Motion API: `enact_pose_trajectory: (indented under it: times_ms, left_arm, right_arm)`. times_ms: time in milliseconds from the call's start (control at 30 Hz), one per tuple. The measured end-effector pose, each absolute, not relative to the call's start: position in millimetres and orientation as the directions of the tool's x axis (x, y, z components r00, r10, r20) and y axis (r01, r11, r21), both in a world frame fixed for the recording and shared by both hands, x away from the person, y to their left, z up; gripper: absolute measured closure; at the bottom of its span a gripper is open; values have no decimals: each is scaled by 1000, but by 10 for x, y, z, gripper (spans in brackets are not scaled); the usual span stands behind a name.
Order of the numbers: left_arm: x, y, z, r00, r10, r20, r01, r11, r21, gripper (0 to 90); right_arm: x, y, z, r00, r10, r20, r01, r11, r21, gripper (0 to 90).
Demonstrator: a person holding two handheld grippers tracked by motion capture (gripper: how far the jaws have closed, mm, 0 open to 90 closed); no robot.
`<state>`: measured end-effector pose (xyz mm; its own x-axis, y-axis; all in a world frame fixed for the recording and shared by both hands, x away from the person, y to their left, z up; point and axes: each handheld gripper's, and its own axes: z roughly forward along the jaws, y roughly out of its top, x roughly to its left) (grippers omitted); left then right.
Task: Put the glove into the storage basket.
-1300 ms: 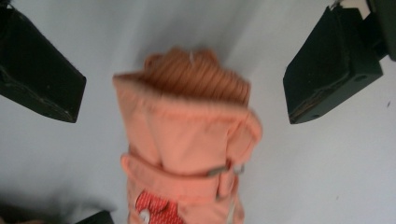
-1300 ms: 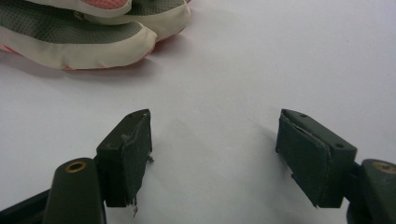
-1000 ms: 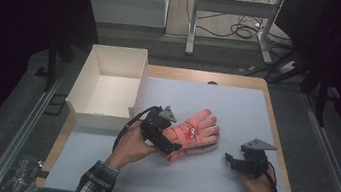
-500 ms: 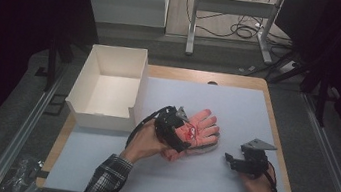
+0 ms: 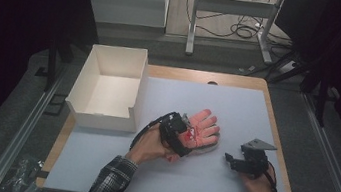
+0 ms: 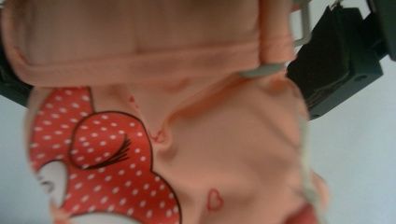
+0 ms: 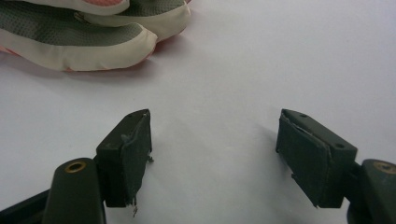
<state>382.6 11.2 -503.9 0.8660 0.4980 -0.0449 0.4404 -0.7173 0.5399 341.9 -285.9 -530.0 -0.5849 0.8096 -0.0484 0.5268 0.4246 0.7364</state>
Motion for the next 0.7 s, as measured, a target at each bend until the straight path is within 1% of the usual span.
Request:
enact_pose_trajectory:
  times_ms: [100,333,467,500,533,567,600,633,667,700]
  left_arm:
    - [3822,86,-5067,868,493,-53,445,-727,522,0]
    - [3777,-10,-5163,878,479,3,429,-787,444,3]
    - [3764,-30,-5181,878,478,14,427,-798,426,23]
    - [3768,-27,-5178,879,477,4,430,-796,425,39]
    - [3777,-9,-5176,879,476,-19,437,-791,428,79]
    - [3777,-9,-5176,879,476,-19,437,-791,428,98]
    - [3775,0,-5169,880,475,-19,436,-790,431,98]
    - [3768,7,-5157,879,476,-19,436,-788,434,138]
    - [3765,9,-5151,880,475,-19,435,-789,434,197]
    - [3751,5,-5129,881,473,-17,432,-789,436,230]
  right_arm:
    - [3419,-2859,-5300,-584,810,-48,527,424,737,269]
    - [3419,-2859,-5300,-584,810,-48,527,424,737,269]
    - [3418,-2859,-5300,-584,810,-48,527,424,737,269]
    - [3418,-2858,-5301,-584,810,-48,527,424,737,268]
    - [3418,-2858,-5301,-584,810,-48,527,424,737,268]
    - [3418,-2858,-5301,-584,810,-48,527,424,737,268]
    - [3418,-2858,-5301,-584,810,-48,527,424,737,268]
    - [3418,-2859,-5301,-584,810,-48,527,424,737,268]
    - [3418,-2858,-5301,-584,810,-48,527,424,737,268]
    - [3417,-2858,-5301,-584,810,-48,527,424,736,269]
